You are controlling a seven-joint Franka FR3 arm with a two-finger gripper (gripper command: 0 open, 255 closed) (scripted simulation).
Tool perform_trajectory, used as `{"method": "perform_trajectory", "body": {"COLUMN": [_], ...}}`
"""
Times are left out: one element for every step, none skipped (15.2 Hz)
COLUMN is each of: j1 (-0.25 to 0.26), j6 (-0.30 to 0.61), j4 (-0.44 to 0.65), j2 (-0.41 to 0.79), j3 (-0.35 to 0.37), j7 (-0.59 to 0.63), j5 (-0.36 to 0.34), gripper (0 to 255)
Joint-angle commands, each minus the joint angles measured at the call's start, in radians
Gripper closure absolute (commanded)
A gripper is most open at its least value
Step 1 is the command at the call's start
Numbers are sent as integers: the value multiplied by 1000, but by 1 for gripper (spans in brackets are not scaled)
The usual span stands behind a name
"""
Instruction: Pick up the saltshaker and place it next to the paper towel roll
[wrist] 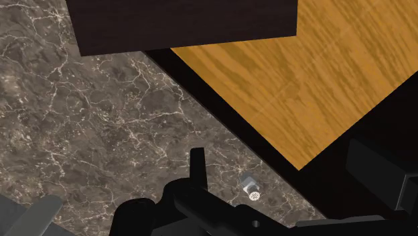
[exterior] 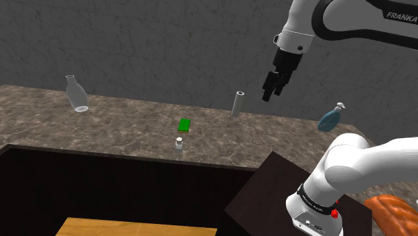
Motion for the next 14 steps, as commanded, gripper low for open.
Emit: {"method": "perform_trajectory", "body": {"j1": [0,0,0,1,1,0,0,0,0,-1,-1,-2,-3,-3], "j6": [0,34,68,102,135,169,202,235,267,300,331,362,393,422], "j4": [0,-12,-22,-31,-38,-44,-49,-52,-54,-54,-53,-51,-47,-41], "j2": [0,22,46,71,97,125,154,183,214,246,279,313,347,383], "j3": [0,6,11,17,23,29,35,41,47,52,58,64,69,75], "j7": [0,3,6,10,13,16,20,23,27,30,34,38,43,47], "j5": [0,3,6,8,11,13,15,17,18,19,19,19,19,18], "gripper": [0,0,0,0,0,0,0,0,0,0,0,0,0,0]}}
